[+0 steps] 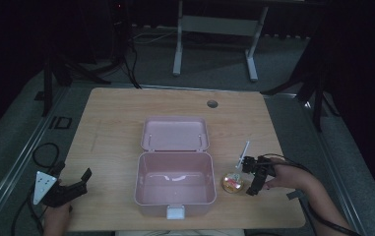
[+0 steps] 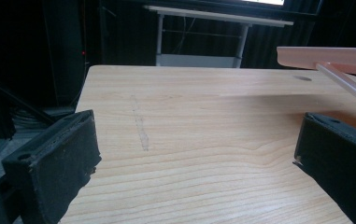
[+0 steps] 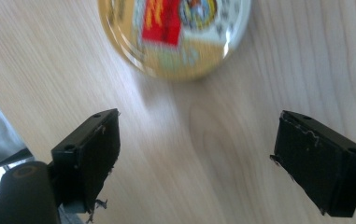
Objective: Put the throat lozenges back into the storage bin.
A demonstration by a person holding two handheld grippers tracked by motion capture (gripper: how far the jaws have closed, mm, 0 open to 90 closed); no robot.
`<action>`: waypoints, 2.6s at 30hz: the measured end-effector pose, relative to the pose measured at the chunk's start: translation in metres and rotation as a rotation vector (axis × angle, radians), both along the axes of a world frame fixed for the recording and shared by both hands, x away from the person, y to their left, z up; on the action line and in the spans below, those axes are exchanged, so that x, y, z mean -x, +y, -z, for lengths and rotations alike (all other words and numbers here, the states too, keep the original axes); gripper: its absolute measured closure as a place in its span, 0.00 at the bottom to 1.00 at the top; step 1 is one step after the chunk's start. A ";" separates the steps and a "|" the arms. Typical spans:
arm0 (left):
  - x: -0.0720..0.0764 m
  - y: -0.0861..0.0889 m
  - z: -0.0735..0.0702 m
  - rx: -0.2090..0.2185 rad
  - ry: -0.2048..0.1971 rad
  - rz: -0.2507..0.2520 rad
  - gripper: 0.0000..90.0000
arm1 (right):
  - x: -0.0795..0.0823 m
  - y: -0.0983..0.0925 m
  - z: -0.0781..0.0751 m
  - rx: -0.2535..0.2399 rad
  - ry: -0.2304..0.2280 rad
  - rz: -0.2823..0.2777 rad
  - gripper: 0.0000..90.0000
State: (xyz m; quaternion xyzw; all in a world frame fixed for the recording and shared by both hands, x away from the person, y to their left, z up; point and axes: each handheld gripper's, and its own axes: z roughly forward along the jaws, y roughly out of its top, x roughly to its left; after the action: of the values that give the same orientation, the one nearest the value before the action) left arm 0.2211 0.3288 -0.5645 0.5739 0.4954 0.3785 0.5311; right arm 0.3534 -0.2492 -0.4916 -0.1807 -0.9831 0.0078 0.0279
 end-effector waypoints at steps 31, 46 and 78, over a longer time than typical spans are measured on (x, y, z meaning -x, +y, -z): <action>0.000 0.000 0.000 0.003 -0.001 0.002 0.00 | -0.008 0.056 0.025 0.033 0.002 -0.119 0.22; 0.000 0.000 0.000 0.001 -0.001 0.001 0.00 | 0.002 0.048 -0.013 0.042 0.037 -0.166 0.22; 0.000 0.000 0.000 0.004 -0.002 -0.001 0.00 | 0.012 0.064 -0.135 -0.003 -0.044 -0.152 0.22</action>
State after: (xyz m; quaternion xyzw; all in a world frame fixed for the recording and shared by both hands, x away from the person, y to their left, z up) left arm 0.2210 0.3289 -0.5645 0.5721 0.4959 0.3786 0.5324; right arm 0.3413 -0.1850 -0.3567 -0.1058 -0.9944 0.0047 0.0060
